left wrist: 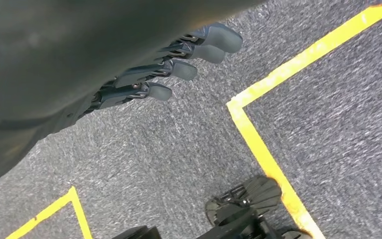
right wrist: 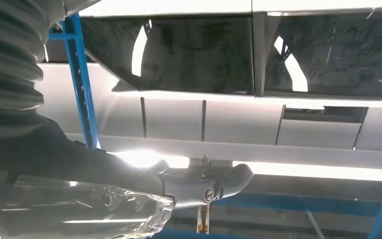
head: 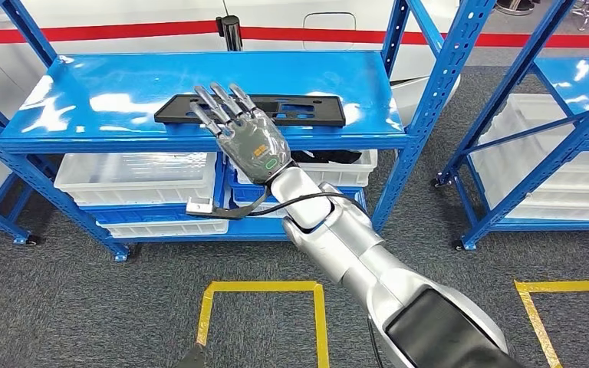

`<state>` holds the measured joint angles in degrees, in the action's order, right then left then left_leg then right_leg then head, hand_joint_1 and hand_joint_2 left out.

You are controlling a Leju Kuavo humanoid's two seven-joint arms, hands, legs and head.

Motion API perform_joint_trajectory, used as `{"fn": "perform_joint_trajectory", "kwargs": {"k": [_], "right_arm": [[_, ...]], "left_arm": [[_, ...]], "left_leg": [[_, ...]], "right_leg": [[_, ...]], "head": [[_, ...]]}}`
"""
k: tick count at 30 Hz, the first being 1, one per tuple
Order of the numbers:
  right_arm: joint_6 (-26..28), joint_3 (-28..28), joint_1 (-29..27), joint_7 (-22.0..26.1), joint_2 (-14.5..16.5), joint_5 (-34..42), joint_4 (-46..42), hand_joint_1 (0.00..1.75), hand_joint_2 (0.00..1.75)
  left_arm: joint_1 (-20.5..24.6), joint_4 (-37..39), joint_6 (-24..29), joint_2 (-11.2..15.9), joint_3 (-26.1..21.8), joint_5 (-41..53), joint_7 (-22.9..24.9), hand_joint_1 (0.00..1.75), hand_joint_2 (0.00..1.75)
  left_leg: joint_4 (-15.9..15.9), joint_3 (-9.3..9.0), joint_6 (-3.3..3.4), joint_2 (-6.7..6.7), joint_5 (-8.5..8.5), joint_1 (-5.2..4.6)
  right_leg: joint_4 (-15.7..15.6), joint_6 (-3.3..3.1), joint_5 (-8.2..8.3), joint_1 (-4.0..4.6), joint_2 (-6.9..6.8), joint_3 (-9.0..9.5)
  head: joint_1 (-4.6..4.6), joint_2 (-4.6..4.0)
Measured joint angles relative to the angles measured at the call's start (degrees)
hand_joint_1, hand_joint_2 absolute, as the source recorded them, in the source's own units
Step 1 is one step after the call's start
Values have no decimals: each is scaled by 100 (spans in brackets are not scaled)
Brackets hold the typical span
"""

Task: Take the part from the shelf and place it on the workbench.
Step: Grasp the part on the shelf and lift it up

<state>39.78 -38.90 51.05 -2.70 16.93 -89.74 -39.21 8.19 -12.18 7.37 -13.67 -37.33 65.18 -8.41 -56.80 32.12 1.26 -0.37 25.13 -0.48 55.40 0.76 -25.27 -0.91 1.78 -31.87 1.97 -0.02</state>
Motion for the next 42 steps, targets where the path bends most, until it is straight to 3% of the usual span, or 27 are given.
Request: {"fn": "perform_joint_trajectory", "kwargs": {"k": [7, 17, 30, 42], "right_arm": [[0, 732, -379, 851, 92, 291, -32, 0, 175], [0, 1711, -721, 1685, 246, 862, 80, 0, 175], [0, 2740, -932, 1839, 287, 545, 85, 0, 175], [0, 3007, -936, 1933, 302, 674, 82, 0, 175]], "left_arm": [[7, 7, -14, -1, -44, 36, 34, 0, 0], [57, 7, -87, -1, -72, 62, 179, 0, 0], [146, 9, -105, -1, -103, 223, 306, 0, 0], [190, 9, -90, -1, -106, 249, 340, 0, 0]], "left_leg": [[0, 2, 0, 2, 0, 1], [0, -1, 0, 2, 0, 1], [-1, 0, 0, 3, 0, 1], [0, -1, 0, 3, 0, 1]], "right_leg": [[0, 0, 0, 0, 0, -2], [-1, 0, 0, 0, 0, -7], [0, 0, 0, 0, 0, -7], [0, 0, 0, 0, 0, -6]], "head": [[0, 0], [0, 0], [0, 0], [0, 0]]}}
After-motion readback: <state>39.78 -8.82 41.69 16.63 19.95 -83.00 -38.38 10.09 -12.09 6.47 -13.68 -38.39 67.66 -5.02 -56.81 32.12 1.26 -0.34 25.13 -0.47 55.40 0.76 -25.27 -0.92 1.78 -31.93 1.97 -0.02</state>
